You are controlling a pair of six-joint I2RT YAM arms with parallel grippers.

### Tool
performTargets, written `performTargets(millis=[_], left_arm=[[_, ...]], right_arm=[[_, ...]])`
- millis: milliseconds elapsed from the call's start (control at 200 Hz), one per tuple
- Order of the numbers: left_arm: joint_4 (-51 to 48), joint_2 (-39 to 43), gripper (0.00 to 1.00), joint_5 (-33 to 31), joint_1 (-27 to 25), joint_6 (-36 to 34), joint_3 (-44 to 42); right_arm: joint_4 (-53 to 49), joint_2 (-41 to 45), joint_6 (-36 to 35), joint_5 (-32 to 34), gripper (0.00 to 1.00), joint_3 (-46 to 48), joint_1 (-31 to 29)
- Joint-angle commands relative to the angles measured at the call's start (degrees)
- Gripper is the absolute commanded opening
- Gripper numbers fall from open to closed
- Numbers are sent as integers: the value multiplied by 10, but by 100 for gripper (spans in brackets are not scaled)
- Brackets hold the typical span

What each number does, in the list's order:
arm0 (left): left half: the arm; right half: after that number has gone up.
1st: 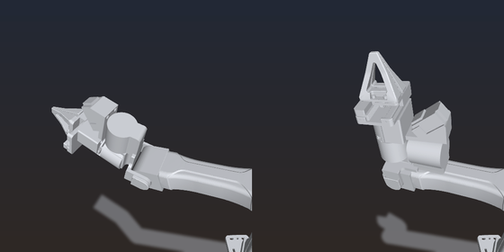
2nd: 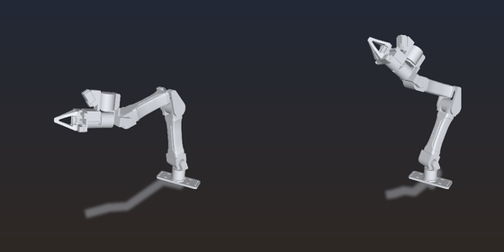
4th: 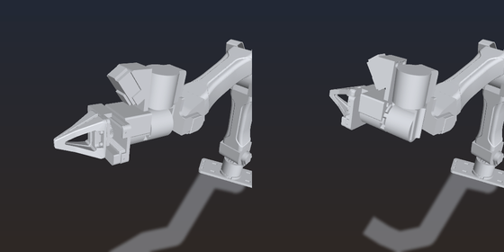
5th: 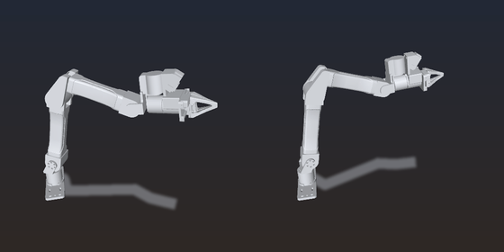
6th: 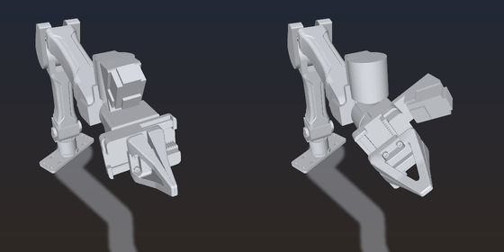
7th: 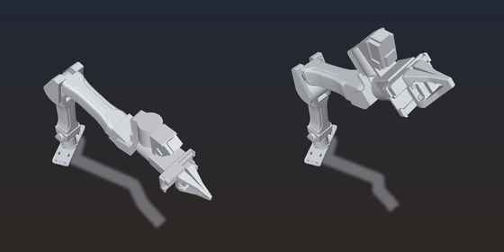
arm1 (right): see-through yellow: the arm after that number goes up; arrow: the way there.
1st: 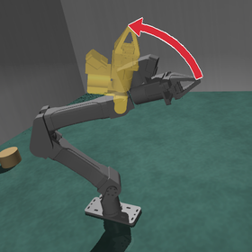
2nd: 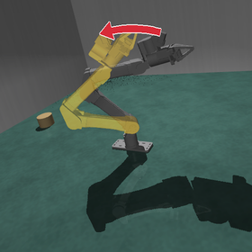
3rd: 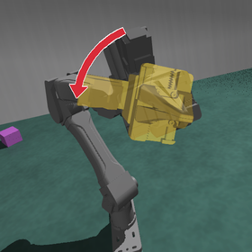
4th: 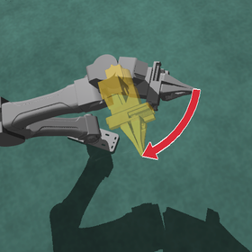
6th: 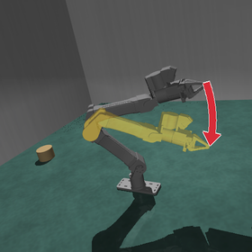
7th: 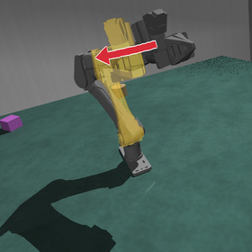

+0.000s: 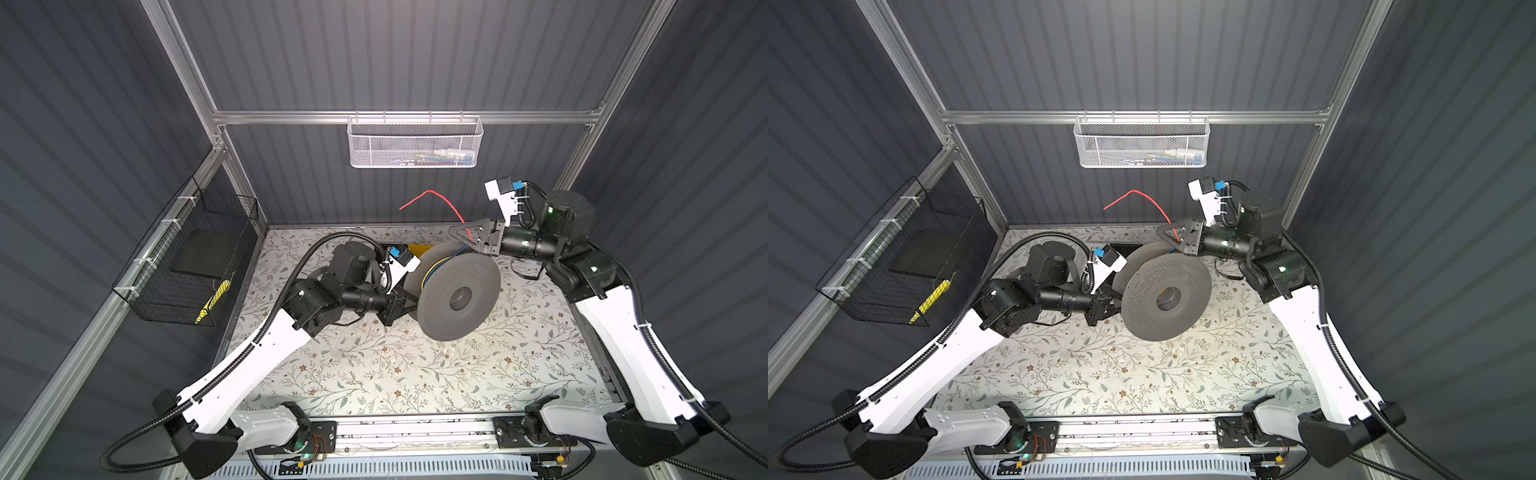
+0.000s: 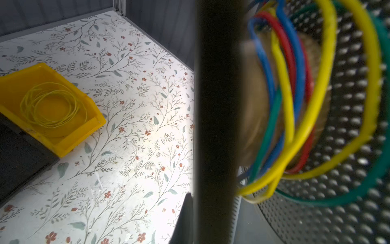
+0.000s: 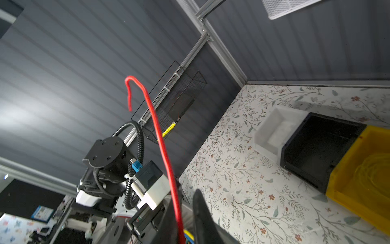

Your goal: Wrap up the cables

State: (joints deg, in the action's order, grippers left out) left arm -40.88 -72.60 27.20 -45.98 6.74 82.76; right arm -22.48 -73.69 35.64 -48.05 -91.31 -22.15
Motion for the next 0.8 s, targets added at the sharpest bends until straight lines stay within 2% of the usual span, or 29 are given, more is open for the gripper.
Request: performTargets(millis=[0,165,240,305,405,455,580,695,790], left_arm=[[-44,-28,0,-22,-5,-56,60],[-55,-61,0,-9,-5,-68,88],[-60,-68,0,-4,-5,-67,94],[-78,-79,0,-3,-5,-71,102],[-108,-95,0,-18,-5,-78,119],[-109,-95,0,-29,-4,-80,121],[-119,-101,0,-36,-4,-91,129],[-155,-131,0,-27,-4,-100,138],[-163,-138,0,-15,-4,-103,126]], right_arm=[[66,-12,-5,-122,23,7,-9],[89,-34,1,-156,23,20,-8],[90,-39,-4,-168,30,20,-7],[72,-43,-23,-165,34,13,-6],[21,-58,-59,-159,34,-9,-6],[10,-66,-66,-166,23,-16,-6],[12,-73,-64,-161,7,-9,-6],[21,-69,-77,-147,0,-3,-6],[10,-73,-105,-159,0,-18,-6]])
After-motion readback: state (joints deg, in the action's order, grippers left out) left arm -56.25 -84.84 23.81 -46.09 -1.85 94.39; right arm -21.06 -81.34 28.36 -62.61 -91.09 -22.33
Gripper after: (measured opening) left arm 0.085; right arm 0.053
